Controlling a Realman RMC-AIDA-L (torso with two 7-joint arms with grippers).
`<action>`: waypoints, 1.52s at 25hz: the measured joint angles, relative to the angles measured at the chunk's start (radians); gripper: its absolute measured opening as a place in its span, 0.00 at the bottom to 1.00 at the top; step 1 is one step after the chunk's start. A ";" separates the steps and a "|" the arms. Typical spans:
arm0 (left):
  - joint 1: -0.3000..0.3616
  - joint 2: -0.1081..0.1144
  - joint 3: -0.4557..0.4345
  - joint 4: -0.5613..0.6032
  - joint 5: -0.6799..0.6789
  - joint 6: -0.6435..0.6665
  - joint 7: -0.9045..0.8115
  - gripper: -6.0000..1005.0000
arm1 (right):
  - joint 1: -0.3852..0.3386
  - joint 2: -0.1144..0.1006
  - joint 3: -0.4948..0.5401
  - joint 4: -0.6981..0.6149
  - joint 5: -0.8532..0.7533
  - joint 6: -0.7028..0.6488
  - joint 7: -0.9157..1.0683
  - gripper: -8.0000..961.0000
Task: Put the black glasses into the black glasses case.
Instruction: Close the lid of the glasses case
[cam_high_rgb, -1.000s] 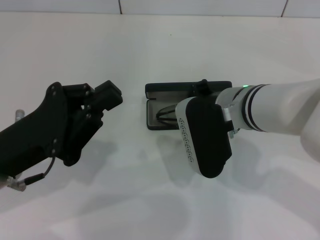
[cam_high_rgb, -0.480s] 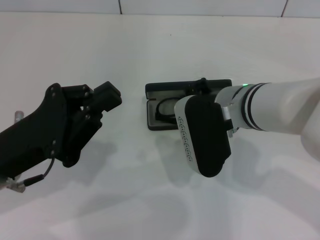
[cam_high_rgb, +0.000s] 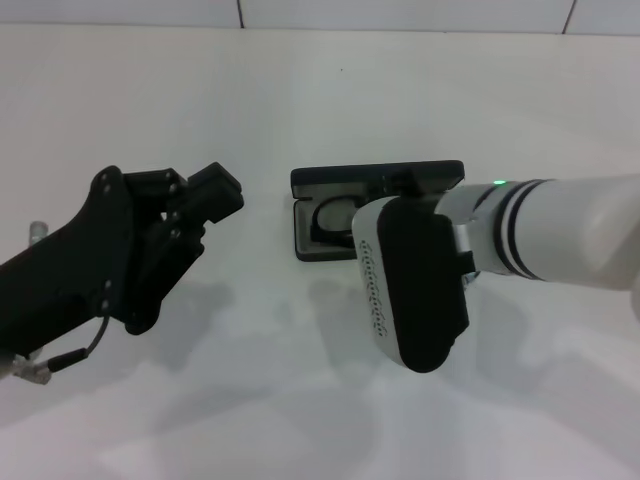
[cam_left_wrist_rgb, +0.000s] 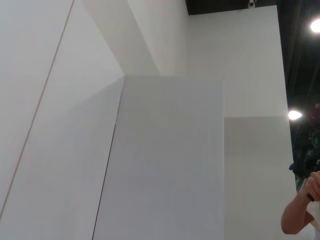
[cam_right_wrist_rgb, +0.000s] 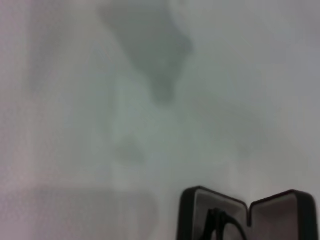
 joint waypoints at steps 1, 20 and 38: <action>-0.001 0.000 0.000 0.000 0.000 0.000 0.000 0.06 | -0.012 0.000 0.009 -0.018 0.013 -0.010 0.006 0.41; -0.220 0.092 -0.073 0.070 0.121 -0.230 -0.192 0.06 | -0.381 -0.010 0.770 -0.211 0.960 -0.513 -0.259 0.41; -0.460 -0.031 -0.072 0.143 0.618 -0.914 -0.394 0.14 | -0.471 -0.009 1.444 0.232 1.353 -0.931 -0.552 0.40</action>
